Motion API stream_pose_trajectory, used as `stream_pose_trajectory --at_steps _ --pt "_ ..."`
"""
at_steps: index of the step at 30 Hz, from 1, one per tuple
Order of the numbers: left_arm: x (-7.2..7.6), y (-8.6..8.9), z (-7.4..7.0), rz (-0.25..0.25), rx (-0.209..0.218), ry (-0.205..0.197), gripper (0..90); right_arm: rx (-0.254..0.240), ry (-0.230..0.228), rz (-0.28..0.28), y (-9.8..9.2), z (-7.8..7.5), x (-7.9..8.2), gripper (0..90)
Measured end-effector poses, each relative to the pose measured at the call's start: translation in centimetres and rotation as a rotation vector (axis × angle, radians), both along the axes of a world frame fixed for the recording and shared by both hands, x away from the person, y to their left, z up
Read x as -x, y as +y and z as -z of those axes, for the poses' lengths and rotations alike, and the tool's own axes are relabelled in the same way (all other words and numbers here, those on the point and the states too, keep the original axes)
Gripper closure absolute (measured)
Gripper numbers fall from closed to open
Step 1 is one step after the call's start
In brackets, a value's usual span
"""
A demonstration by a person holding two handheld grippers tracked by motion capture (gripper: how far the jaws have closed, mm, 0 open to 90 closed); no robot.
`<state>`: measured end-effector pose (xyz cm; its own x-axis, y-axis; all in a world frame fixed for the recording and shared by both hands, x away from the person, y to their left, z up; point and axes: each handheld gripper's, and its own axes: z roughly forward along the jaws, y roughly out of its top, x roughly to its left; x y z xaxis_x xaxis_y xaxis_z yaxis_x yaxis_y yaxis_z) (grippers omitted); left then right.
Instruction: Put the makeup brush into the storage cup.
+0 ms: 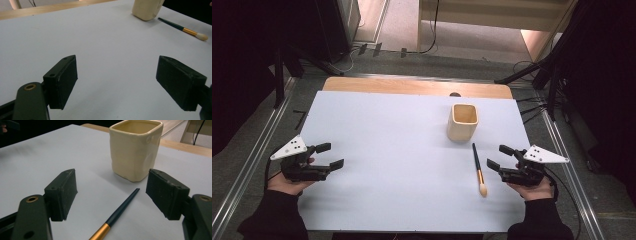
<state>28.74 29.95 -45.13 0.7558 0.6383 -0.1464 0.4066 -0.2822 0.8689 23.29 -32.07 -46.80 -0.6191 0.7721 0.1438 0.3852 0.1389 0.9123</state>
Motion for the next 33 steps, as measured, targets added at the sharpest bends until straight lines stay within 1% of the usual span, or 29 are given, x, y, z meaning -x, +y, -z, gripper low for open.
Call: stream_pose_trajectory --at_steps 18,27,33 --pt "0.00 0.04 -0.08 -0.001 0.002 -0.003 18.0 0.006 -0.001 0.004 0.11 -0.10 0.06 25.2" --pt "0.04 0.02 -0.09 0.005 0.009 -0.002 18.0 0.001 -0.007 -0.002 0.13 -0.13 0.11 25.2" --pt "0.07 -0.06 -0.12 0.010 0.004 -0.007 18.0 0.001 -0.009 -0.013 0.20 -0.21 0.16 25.0"
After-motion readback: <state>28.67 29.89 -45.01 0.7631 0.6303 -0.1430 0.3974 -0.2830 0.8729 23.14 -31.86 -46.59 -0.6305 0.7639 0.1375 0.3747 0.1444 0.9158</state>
